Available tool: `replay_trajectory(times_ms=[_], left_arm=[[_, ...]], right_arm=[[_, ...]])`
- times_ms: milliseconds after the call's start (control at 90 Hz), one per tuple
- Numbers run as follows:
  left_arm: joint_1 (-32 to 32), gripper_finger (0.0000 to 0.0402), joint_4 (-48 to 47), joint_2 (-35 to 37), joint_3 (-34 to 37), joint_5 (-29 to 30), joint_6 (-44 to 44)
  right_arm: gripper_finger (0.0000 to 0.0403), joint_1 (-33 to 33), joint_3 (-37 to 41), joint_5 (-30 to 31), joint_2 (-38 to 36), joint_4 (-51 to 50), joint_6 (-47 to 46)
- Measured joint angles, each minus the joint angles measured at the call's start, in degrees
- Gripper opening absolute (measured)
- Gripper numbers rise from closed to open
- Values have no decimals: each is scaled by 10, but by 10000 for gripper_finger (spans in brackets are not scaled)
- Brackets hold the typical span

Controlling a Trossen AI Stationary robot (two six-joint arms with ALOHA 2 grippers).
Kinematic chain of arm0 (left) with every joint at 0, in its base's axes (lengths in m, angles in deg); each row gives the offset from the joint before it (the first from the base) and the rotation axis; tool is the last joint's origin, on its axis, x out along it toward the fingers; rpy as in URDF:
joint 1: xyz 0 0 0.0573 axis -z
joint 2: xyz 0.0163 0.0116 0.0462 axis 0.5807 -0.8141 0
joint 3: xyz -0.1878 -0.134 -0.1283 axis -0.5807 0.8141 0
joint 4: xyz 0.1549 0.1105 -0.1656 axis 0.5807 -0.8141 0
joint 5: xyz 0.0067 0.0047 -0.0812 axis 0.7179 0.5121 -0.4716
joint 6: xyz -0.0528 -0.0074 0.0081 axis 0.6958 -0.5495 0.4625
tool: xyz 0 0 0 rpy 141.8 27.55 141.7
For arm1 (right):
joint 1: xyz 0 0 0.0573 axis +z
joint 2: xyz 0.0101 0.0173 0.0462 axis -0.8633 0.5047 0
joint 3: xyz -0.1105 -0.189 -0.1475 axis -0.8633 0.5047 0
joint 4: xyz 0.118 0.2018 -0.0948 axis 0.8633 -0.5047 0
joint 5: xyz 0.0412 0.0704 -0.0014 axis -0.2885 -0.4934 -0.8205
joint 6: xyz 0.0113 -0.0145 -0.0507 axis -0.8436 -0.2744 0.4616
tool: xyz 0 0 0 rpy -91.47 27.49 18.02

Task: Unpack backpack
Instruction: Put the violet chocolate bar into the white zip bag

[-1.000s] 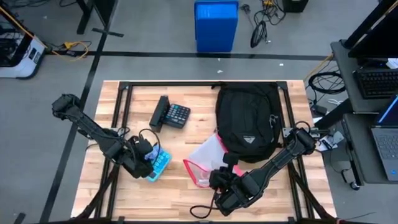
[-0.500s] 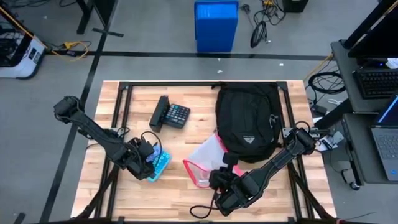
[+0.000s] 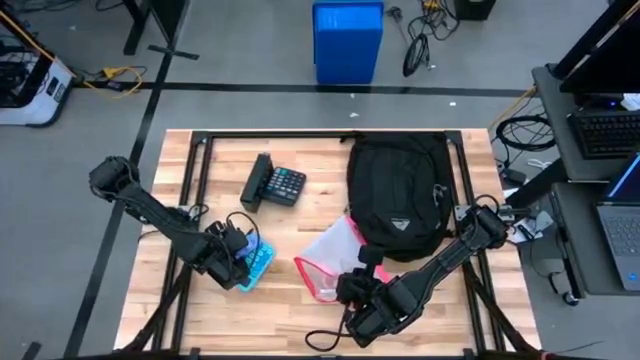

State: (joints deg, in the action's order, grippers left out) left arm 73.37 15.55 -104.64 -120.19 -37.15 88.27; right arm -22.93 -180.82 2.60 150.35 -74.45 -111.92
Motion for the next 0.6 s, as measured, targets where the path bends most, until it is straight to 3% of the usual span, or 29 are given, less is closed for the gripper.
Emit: replay_trajectory(times_ms=[356,600], left_arm=[[0,90,4,0,1,-1,0],[1,55,8,4,-27,-1,-3]], right_arm=[[0,0,0,0,0,0,0],[0,0,0,0,0,0,0]])
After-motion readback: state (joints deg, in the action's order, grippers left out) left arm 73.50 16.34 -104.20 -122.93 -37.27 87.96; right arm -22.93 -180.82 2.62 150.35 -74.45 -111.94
